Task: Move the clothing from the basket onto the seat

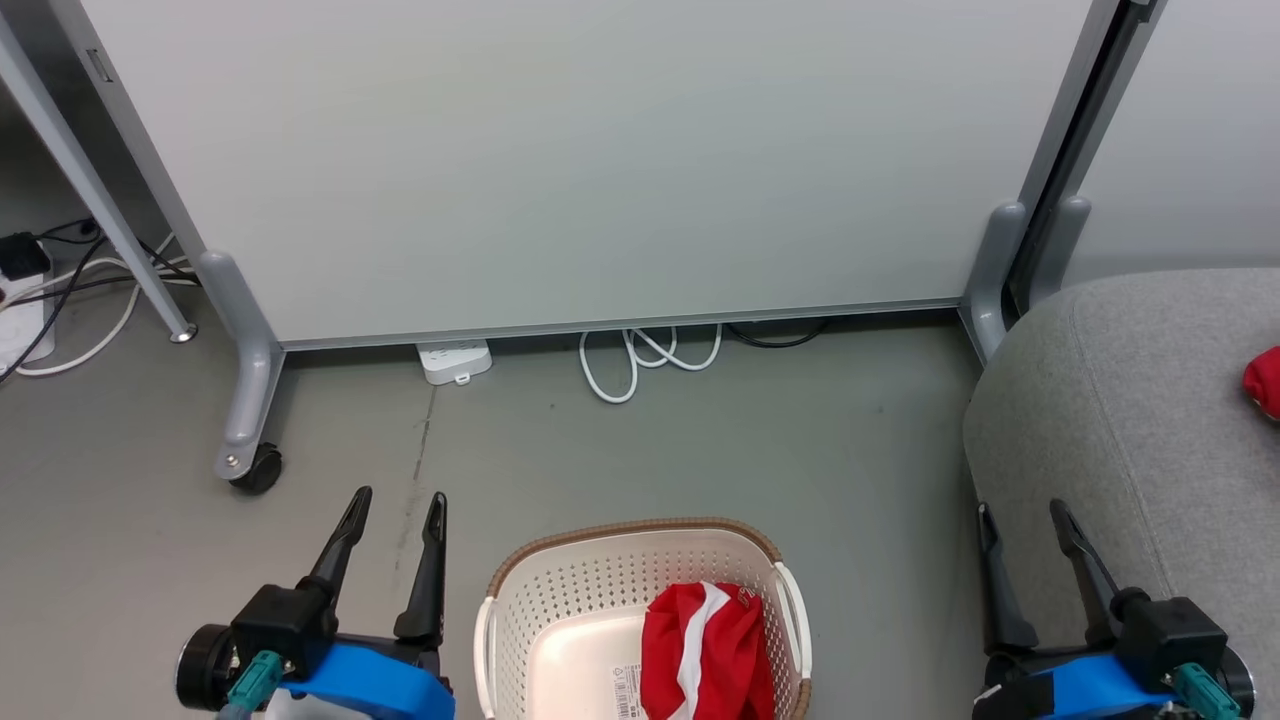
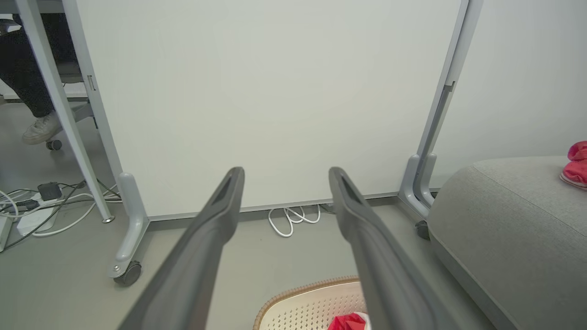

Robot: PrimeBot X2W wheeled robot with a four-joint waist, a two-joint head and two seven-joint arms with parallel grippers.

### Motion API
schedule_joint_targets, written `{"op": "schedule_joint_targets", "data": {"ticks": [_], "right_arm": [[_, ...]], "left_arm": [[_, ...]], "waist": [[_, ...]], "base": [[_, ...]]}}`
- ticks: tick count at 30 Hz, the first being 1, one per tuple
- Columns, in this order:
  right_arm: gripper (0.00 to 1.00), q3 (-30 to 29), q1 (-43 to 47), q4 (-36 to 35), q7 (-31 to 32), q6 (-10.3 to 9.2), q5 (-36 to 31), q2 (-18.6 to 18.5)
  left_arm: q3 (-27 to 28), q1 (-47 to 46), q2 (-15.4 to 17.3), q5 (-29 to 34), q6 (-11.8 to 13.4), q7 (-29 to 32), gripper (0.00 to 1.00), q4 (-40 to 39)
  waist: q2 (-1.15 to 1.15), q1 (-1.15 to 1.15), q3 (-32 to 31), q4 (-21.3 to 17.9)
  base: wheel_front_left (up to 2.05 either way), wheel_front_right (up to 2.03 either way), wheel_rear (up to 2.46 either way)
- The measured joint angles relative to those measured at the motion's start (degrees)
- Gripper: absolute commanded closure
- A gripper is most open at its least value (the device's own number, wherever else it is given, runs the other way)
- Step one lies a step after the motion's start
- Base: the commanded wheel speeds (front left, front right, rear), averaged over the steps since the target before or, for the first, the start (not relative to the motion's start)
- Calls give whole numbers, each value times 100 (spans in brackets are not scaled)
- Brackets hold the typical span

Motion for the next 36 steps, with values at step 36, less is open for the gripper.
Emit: {"op": "schedule_joint_targets", "data": {"ticks": [36], "right_arm": [[0,508,-2371,-699,1,1,41,4]], "left_arm": [[-3048,-3826,377,-883,-71,0,0,3888]], "waist": [[0,1,3254,-1523]], "base": [[0,0,0]]}}
